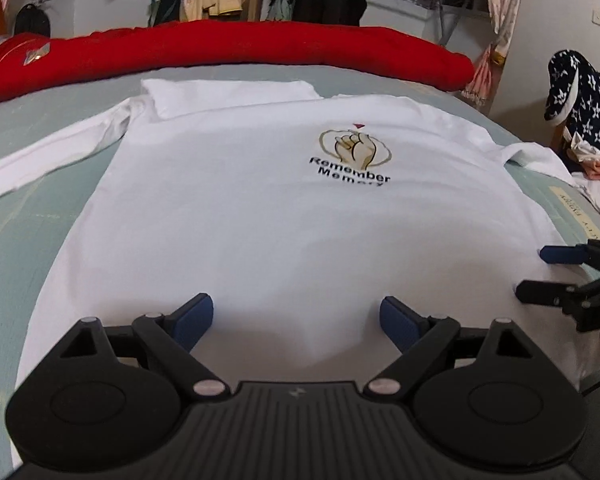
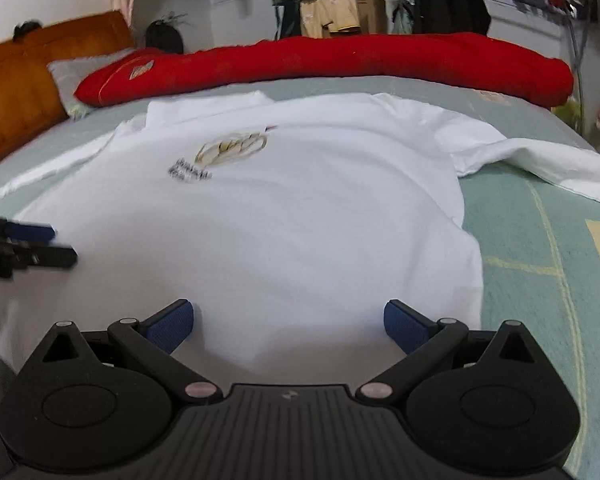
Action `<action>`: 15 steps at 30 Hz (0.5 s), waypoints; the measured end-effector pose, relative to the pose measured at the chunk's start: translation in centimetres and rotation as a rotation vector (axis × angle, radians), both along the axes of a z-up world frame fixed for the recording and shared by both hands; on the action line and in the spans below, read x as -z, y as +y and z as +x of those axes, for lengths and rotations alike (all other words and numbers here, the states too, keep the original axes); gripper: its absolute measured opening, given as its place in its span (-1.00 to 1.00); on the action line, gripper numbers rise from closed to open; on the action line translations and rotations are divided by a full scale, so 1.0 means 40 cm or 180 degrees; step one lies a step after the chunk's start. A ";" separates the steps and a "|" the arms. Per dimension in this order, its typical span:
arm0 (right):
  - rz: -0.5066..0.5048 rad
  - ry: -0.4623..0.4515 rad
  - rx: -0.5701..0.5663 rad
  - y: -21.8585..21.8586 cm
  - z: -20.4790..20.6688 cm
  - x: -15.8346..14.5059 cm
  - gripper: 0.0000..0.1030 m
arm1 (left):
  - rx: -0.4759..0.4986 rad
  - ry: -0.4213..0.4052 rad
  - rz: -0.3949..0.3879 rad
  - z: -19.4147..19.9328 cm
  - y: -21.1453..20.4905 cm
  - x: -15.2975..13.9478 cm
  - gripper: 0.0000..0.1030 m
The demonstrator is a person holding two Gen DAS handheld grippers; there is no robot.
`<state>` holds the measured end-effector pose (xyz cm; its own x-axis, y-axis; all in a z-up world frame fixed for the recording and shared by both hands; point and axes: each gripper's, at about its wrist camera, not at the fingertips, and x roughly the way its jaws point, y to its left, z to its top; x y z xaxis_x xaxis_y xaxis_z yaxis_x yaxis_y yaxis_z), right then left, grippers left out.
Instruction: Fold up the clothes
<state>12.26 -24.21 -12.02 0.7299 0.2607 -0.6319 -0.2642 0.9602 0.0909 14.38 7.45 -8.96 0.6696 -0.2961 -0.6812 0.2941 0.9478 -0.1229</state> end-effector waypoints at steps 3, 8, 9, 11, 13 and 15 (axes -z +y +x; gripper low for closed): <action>-0.0021 -0.0006 0.0009 -0.004 -0.013 0.004 1.00 | -0.0028 0.0030 0.0051 -0.025 0.004 -0.001 0.76; -0.0151 -0.0038 0.0035 0.009 -0.021 0.005 1.00 | -0.0060 0.0023 0.0052 -0.066 0.021 0.001 0.76; -0.0157 -0.0037 0.0048 0.009 -0.024 0.005 1.00 | -0.0062 0.0027 0.0051 -0.071 0.024 0.000 0.76; -0.0166 -0.0025 0.0063 0.006 -0.032 0.003 1.00 | -0.0065 0.0038 0.0056 -0.080 0.030 -0.003 0.76; -0.0191 -0.0002 0.0077 0.004 -0.044 0.000 1.00 | -0.0068 0.0053 0.0057 -0.088 0.037 -0.008 0.76; -0.0232 0.0016 0.0082 0.002 -0.062 -0.001 1.00 | -0.0079 0.0052 0.0033 -0.087 0.045 -0.021 0.76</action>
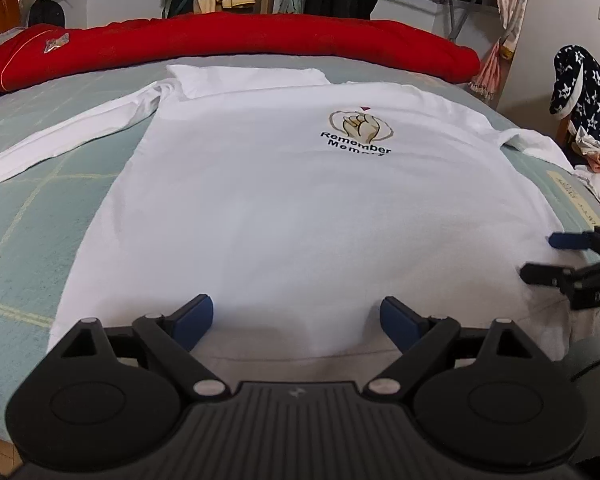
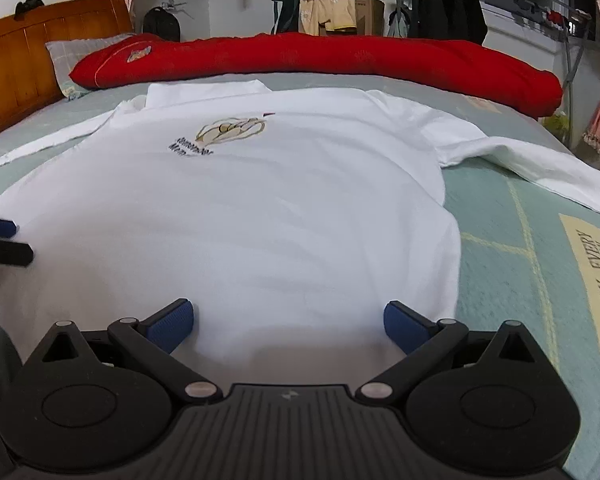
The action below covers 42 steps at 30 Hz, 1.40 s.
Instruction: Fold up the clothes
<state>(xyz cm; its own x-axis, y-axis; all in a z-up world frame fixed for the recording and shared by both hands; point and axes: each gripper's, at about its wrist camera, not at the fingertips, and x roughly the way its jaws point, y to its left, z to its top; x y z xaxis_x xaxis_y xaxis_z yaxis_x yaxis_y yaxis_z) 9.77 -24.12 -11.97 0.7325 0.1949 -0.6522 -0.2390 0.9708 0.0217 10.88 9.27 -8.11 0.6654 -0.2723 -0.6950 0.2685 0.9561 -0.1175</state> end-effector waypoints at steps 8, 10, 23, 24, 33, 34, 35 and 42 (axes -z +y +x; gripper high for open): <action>-0.0052 0.0055 0.0141 0.001 -0.038 -0.001 1.00 | -0.0115 -0.0109 -0.0071 0.040 0.039 -0.014 0.76; -0.0061 0.0082 0.0179 0.004 -0.039 -0.003 1.00 | -0.0141 -0.0096 -0.0103 0.031 0.050 0.007 0.75; -0.0002 0.0046 0.0223 0.001 -0.046 0.009 1.00 | -0.0100 -0.0125 -0.0122 0.065 0.059 -0.039 0.76; -0.0002 0.0043 0.0224 0.001 -0.046 0.009 1.00 | -0.0075 -0.0136 -0.0129 0.081 0.055 -0.042 0.76; -0.0001 0.0052 0.0207 -0.001 -0.041 0.008 1.00 | -0.0182 -0.0030 -0.0361 0.109 0.064 0.022 0.76; -0.0001 0.0055 0.0204 -0.001 -0.040 0.008 1.00 | -0.0185 -0.0037 -0.0387 0.101 0.069 0.023 0.76; -0.0002 0.0057 0.0202 -0.002 -0.039 0.008 1.00 | -0.0200 -0.0036 -0.0431 0.093 0.077 0.024 0.76; -0.0008 0.0042 0.0200 -0.001 -0.040 0.010 1.00 | -0.0284 0.0004 -0.0494 0.039 0.098 0.013 0.76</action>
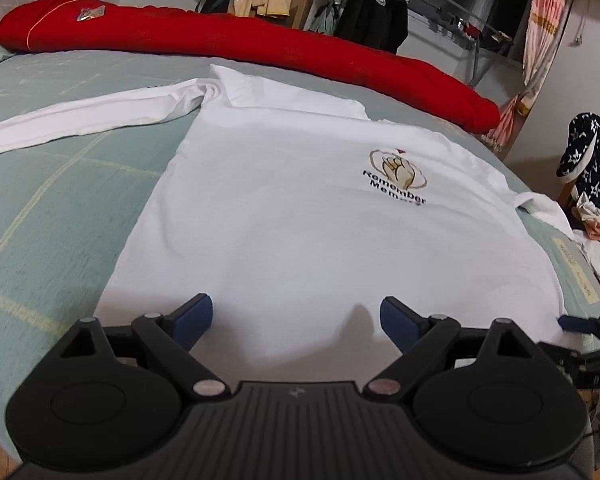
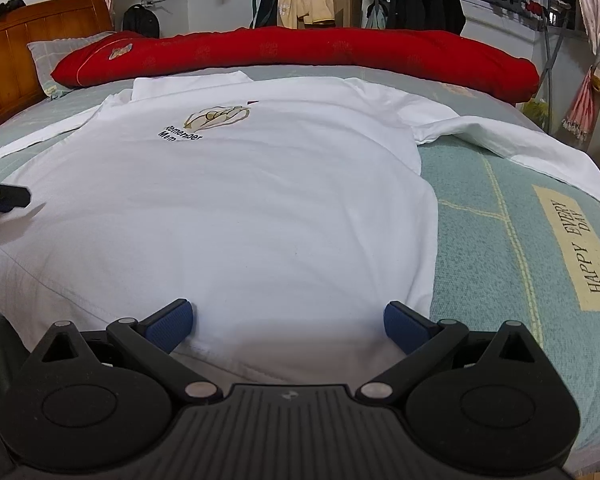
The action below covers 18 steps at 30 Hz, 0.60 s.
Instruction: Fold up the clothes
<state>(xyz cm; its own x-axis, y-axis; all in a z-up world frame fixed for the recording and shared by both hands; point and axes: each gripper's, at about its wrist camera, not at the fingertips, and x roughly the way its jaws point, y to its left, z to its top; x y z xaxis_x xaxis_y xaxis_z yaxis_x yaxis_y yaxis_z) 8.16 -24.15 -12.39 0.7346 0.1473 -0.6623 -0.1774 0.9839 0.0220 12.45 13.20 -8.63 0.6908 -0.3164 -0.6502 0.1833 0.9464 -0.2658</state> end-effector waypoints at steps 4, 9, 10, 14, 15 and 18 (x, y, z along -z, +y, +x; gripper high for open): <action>-0.0017 0.0102 -0.0048 -0.001 0.009 -0.021 1.00 | -0.0052 -0.0003 -0.0059 -0.003 -0.003 -0.036 0.76; 0.0359 -0.0045 -0.0163 -0.045 0.056 -0.105 1.00 | 0.0112 -0.0141 -0.0032 0.062 -0.049 -0.098 0.76; 0.0438 -0.0080 -0.0180 -0.053 0.083 -0.122 1.00 | 0.0161 -0.0150 -0.0008 0.091 -0.065 -0.107 0.76; 0.0695 -0.0107 -0.0295 -0.060 0.237 -0.156 1.00 | 0.0413 -0.0129 0.0063 0.253 -0.149 -0.120 0.76; 0.0722 -0.0069 -0.0330 -0.054 0.283 -0.156 1.00 | 0.0477 -0.0117 0.0091 0.293 -0.169 -0.117 0.76; 0.0531 -0.0046 -0.0461 -0.013 0.425 -0.134 1.00 | 0.0634 -0.0035 0.0269 0.420 -0.227 -0.101 0.76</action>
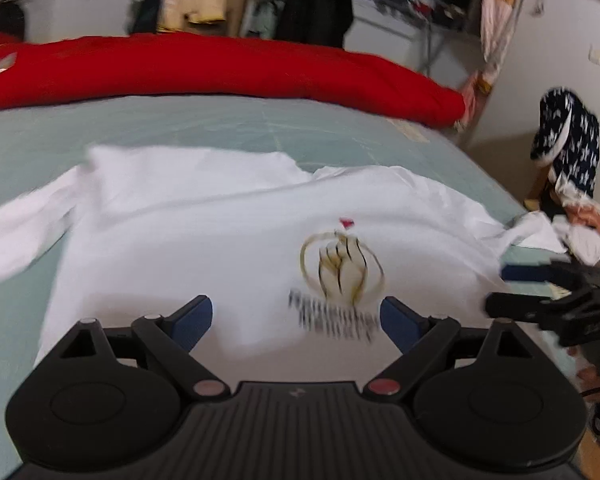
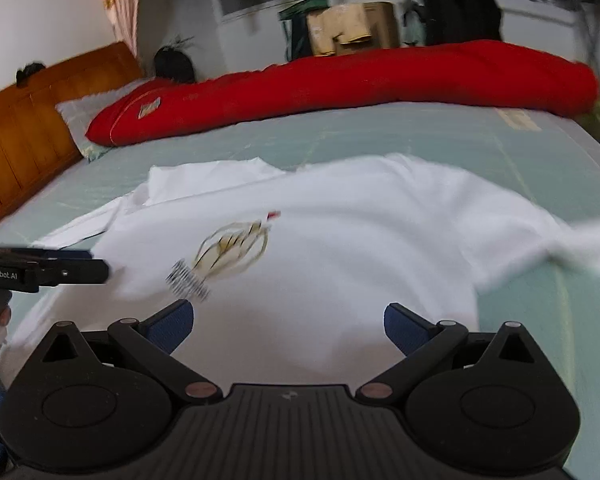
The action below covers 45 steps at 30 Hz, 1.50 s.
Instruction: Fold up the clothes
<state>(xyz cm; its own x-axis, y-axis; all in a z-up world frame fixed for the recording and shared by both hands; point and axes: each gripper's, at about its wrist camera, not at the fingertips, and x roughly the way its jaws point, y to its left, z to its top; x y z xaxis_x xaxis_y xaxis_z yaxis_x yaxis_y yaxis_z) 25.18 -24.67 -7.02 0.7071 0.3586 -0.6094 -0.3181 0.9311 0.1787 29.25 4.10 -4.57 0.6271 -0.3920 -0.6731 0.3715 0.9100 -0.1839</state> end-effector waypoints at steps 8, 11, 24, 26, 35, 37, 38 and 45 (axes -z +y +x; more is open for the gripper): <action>-0.0562 0.0255 -0.0261 0.008 0.096 0.091 1.00 | 0.0110 0.0433 0.0483 0.120 -0.046 0.086 0.77; -0.0540 0.0633 -0.0113 -0.022 0.072 0.079 1.00 | 0.0078 0.0700 0.0541 0.110 -0.042 0.079 0.79; -0.0820 0.1557 0.0068 0.005 0.147 0.078 1.00 | 0.0273 0.1719 0.0668 0.220 -0.056 0.077 0.96; -0.0857 0.1622 0.0104 0.010 0.153 0.078 1.00 | 0.0423 0.1777 0.0633 0.227 -0.045 0.078 0.96; -0.0930 0.1760 0.0258 0.017 0.157 0.088 1.00 | 0.0283 0.1529 0.0155 0.310 0.050 0.004 0.75; -0.0924 0.1779 0.0248 0.014 0.156 0.090 1.00 | 0.0128 0.1436 0.0023 0.339 0.077 0.014 0.73; -0.0921 0.1789 0.0241 0.012 0.155 0.091 1.00 | 0.0055 0.1424 -0.0015 0.346 0.090 0.023 0.73; -0.0874 0.1848 0.0153 -0.008 0.148 0.095 1.00 | -0.0538 0.1595 -0.0098 0.315 0.185 0.057 0.65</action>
<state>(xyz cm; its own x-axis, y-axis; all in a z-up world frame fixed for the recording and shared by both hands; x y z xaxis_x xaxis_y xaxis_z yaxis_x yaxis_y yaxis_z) 31.09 -24.98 -10.84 0.2458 0.1112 -0.9629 -0.1980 0.9782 0.0624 41.84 11.50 -6.86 0.2877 -0.3376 -0.8962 0.0799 0.9410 -0.3289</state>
